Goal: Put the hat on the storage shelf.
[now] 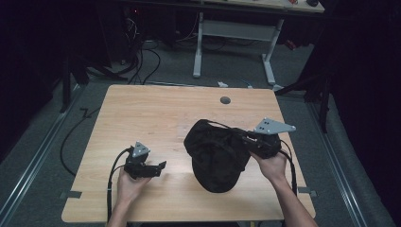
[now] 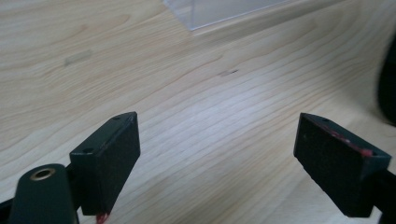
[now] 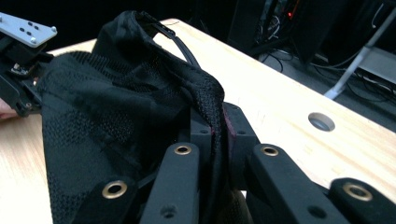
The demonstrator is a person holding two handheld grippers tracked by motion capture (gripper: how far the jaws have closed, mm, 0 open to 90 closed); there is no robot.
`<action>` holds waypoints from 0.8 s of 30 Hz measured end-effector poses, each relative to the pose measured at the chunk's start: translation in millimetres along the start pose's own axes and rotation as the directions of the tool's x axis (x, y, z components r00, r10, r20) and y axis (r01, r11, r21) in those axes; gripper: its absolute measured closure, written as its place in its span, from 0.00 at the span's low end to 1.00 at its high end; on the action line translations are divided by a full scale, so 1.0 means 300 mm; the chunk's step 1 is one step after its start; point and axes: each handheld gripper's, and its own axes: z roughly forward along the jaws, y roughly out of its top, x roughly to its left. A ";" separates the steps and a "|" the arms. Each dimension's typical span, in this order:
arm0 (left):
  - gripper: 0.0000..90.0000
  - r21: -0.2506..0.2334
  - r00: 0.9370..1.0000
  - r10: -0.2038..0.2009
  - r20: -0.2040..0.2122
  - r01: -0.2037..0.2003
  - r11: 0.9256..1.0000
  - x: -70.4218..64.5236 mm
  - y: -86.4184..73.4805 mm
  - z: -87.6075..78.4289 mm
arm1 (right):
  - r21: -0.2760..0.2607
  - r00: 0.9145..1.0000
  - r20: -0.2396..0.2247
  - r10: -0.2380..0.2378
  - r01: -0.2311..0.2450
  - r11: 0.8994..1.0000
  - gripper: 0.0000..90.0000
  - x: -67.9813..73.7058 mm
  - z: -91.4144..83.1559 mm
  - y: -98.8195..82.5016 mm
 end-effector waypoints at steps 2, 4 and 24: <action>0.16 0.002 1.000 0.001 0.011 -0.001 1.000 -0.010 0.003 -0.002 | -0.003 1.000 -0.003 -0.001 0.001 1.000 0.94 -0.001 -0.002 0.006; 0.16 0.006 0.999 0.004 0.035 -0.004 1.000 -0.030 0.009 -0.007 | -0.013 1.000 -0.005 -0.004 0.004 1.000 0.94 -0.002 -0.006 0.017; 0.14 0.041 0.970 0.005 0.242 -0.015 0.999 -0.197 0.077 -0.019 | -0.075 0.997 -0.036 -0.063 0.060 0.995 0.94 -0.015 -0.036 0.101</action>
